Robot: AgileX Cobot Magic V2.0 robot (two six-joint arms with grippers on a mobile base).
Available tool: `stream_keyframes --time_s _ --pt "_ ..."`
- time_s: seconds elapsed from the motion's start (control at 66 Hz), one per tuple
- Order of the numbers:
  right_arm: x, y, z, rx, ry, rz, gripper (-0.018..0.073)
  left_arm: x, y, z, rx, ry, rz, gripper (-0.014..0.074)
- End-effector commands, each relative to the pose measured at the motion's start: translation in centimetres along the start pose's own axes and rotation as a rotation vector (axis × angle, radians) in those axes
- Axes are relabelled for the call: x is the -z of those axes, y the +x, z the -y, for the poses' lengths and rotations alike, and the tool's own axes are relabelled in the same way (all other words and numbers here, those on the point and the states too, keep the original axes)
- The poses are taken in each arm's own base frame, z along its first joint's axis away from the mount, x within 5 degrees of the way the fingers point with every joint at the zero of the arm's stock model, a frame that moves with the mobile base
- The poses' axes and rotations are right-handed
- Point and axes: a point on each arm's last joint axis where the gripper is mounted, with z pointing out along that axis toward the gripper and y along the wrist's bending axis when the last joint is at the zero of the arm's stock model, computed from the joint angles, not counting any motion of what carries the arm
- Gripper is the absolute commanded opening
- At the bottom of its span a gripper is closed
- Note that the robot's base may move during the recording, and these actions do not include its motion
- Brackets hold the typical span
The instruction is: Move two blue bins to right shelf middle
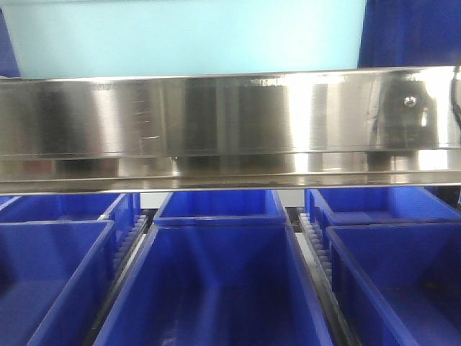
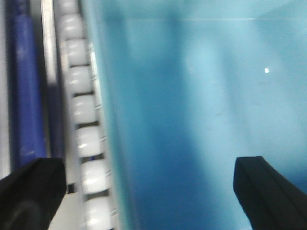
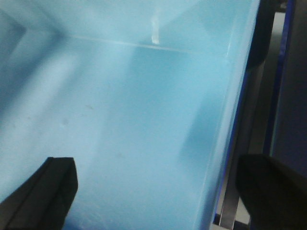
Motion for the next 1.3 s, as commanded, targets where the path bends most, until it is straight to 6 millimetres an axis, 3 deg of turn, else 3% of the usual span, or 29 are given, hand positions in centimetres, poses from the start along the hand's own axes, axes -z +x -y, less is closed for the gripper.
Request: stream_keyframes --time_s 0.0,0.167,0.348,0.469,0.545,0.591,0.666,0.757,0.787,1.121,1.287 --pt "-0.6 0.1 0.2 0.008 0.016 -0.027 0.056 0.6 0.0 -0.2 -0.015 0.014 -0.006 0.061" --pt "-1.8 0.4 0.6 -0.01 0.029 -0.078 0.056 -0.6 0.0 -0.2 -0.02 0.016 -0.043 0.061" --pt "-3.1 0.9 1.4 -0.011 0.06 -0.151 0.056 -3.3 0.0 -0.5 -0.01 0.016 -0.12 0.061" --pt "-3.7 1.0 1.5 -0.019 0.054 -0.172 0.0557 -3.7 0.0 -0.4 0.001 0.034 -0.129 0.0604" --pt "-3.9 1.1 1.4 -0.028 0.039 -0.177 0.0483 -3.7 0.0 -0.4 0.001 0.034 -0.129 0.055" --pt "-3.9 1.1 1.4 -0.03 0.037 -0.177 0.0396 -3.7 0.0 -0.4 0.001 0.034 -0.129 0.0466" --pt "-3.9 1.1 1.4 -0.03 0.036 -0.177 0.0165 -3.7 0.0 -0.4 0.001 0.034 -0.129 0.0281" --pt "-3.9 1.1 1.4 -0.03 0.036 -0.179 -0.011 -3.7 0.0 -0.3 0.003 0.039 -0.129 -0.0027" --pt "-3.9 1.1 1.4 -0.035 0.037 -0.179 -0.0165 -3.7 0.0 -0.3 0.003 0.039 -0.129 -0.0113" --pt "-3.2 0.8 1.1 -0.037 0.03 -0.15 -0.0154 -3.5 -0.1 -0.1 0.012 0.065 -0.121 -0.0111" --pt "-0.9 -0.1 0.5 -0.024 0.016 -0.019 -0.0154 -1.0 -0.8 0.7 0.006 0.101 -0.033 -0.0111"
